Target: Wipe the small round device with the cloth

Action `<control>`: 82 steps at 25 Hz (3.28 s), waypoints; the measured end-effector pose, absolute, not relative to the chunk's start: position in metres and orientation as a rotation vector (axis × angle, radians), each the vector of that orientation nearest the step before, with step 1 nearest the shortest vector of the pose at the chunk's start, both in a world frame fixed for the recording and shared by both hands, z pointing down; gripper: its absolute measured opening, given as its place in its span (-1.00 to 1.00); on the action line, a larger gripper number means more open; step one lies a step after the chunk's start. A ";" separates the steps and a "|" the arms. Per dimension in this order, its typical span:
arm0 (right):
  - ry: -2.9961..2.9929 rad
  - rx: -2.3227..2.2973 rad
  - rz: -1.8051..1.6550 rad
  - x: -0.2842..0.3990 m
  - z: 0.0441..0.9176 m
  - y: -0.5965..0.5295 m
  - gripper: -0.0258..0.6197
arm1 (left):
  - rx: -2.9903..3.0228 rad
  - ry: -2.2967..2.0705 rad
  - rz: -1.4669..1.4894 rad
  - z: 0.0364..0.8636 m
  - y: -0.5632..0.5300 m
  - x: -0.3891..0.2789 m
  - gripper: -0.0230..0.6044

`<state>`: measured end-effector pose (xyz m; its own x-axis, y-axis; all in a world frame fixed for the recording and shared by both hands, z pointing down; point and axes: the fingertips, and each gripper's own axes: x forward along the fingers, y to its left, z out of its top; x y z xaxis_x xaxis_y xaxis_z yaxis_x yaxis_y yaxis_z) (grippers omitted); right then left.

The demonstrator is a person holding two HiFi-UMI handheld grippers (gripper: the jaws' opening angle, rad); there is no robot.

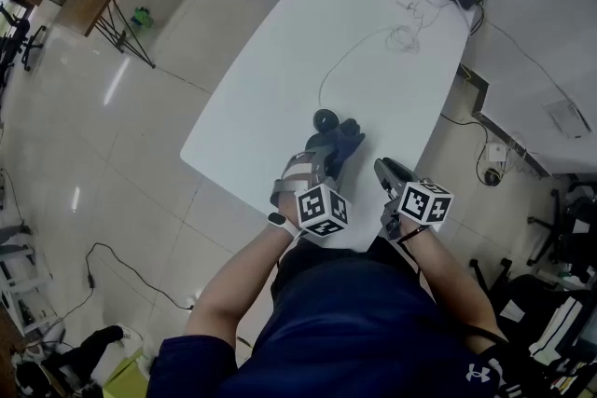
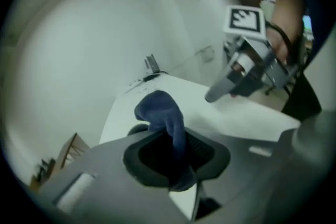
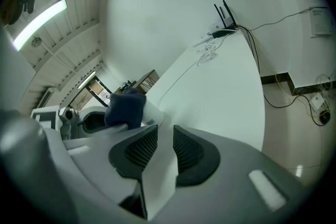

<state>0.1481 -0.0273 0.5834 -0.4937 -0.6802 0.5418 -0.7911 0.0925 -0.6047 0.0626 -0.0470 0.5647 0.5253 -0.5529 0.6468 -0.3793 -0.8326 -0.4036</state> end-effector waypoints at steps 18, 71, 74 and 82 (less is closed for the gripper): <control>-2.204 1.533 1.429 0.155 0.591 -0.029 -0.63 | -3.821 1.592 -0.886 0.569 -0.093 -0.061 -0.71; -2.807 0.292 1.957 0.070 0.477 -0.009 0.38 | -4.246 0.208 0.107 0.444 -0.006 0.057 -0.71; -2.809 0.253 1.962 0.053 0.473 -0.014 0.35 | -4.245 0.243 0.161 0.446 -0.006 0.058 -0.71; -2.784 0.341 1.923 0.043 0.485 -0.026 -0.68 | -4.235 0.803 0.336 0.480 -0.022 0.033 -0.67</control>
<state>0.0434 -0.0264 0.4853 -0.9468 -0.3063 -0.0985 -0.0164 0.3516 -0.9360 0.0332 -0.0219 0.4795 0.9442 -0.3227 0.0667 -0.1787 -0.3314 0.9264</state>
